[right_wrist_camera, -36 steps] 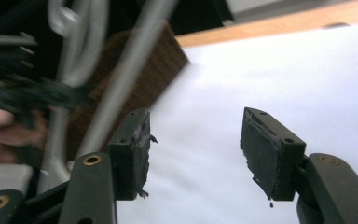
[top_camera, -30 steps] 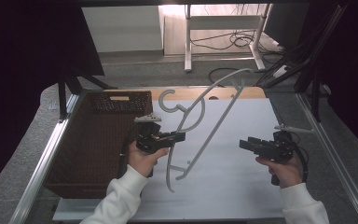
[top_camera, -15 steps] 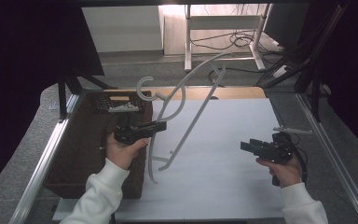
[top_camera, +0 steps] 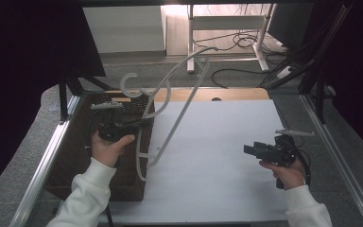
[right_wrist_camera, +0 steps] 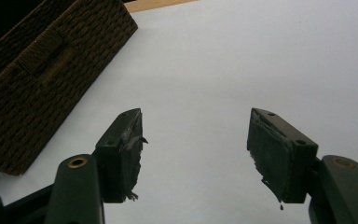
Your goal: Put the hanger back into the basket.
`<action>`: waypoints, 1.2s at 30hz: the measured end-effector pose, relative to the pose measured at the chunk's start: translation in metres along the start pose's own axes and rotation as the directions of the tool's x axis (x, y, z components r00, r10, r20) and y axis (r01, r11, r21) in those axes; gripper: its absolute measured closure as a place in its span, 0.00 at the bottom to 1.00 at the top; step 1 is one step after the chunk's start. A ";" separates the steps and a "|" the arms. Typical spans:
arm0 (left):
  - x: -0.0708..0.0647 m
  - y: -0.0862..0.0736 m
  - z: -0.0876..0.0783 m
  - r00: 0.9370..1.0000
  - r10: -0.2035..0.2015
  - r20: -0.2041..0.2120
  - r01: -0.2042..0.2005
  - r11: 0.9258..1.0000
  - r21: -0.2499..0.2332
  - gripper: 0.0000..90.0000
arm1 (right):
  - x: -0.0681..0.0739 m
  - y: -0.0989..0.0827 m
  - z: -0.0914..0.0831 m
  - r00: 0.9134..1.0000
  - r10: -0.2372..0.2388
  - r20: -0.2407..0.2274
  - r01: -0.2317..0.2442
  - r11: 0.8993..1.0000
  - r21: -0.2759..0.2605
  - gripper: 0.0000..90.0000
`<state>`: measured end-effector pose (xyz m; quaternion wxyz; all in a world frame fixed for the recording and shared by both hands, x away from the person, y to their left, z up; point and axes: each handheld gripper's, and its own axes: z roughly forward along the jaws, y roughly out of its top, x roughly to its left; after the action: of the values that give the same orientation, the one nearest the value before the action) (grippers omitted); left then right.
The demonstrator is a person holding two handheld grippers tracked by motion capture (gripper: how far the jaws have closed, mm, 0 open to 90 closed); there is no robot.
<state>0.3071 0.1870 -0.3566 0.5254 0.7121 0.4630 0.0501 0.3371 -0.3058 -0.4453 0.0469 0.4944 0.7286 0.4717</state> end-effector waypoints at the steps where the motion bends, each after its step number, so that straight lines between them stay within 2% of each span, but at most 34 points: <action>1: 0.001 0.000 -0.002 1.000 -0.003 -0.004 0.003 1.000 -0.002 0.89 | 0.000 0.000 0.000 1.000 -0.001 0.002 0.001 1.000 0.001 0.40; 14: 0.022 -0.001 -0.024 0.998 -0.018 -0.063 0.016 0.999 -0.032 0.89 | 0.001 -0.001 0.002 1.000 0.001 0.011 -0.002 1.000 0.026 0.38; 23: 0.041 -0.003 -0.043 0.993 -0.031 -0.110 0.026 0.999 -0.041 0.89 | 0.000 -0.002 0.003 1.000 -0.002 0.018 0.001 0.999 0.036 0.38; 27: 0.051 -0.006 -0.051 0.990 -0.039 -0.133 0.034 0.998 -0.044 0.89 | -0.001 -0.002 0.003 1.000 0.002 0.020 -0.003 0.999 0.037 0.37; 36: 0.073 -0.021 -0.066 0.974 -0.052 -0.221 0.045 0.998 -0.035 0.89 | -0.001 -0.003 0.004 1.000 0.004 0.019 -0.004 0.999 0.044 0.37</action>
<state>0.2992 0.2857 -0.3747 0.4822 0.6825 0.5352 0.1232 0.3377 -0.3046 -0.4504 0.0419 0.5012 0.7373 0.4511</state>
